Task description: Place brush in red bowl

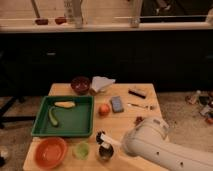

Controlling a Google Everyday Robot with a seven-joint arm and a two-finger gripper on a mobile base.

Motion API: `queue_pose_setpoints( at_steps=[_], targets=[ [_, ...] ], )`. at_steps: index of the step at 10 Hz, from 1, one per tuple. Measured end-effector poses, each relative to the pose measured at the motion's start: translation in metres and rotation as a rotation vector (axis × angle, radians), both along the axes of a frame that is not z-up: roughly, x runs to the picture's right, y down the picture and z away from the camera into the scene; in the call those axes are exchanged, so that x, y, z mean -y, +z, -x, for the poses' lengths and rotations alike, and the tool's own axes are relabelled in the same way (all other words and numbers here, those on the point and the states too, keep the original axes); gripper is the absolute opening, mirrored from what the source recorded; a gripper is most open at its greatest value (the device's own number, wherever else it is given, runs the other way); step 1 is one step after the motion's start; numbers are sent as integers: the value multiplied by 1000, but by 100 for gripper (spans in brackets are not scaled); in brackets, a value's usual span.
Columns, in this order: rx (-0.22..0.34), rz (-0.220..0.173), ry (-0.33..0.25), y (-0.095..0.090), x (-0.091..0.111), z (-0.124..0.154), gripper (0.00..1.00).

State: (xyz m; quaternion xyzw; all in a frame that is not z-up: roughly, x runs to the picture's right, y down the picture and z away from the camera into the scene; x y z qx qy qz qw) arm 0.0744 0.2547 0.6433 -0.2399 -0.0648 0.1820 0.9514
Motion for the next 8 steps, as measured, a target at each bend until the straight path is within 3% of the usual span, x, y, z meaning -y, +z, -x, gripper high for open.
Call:
queue_pose_setpoints(
  at_steps=[4,8],
  targets=[
    [25,-18,-22,-6,6,74,0],
    [28,-34,-79,-10,6,137,0]
  ],
)
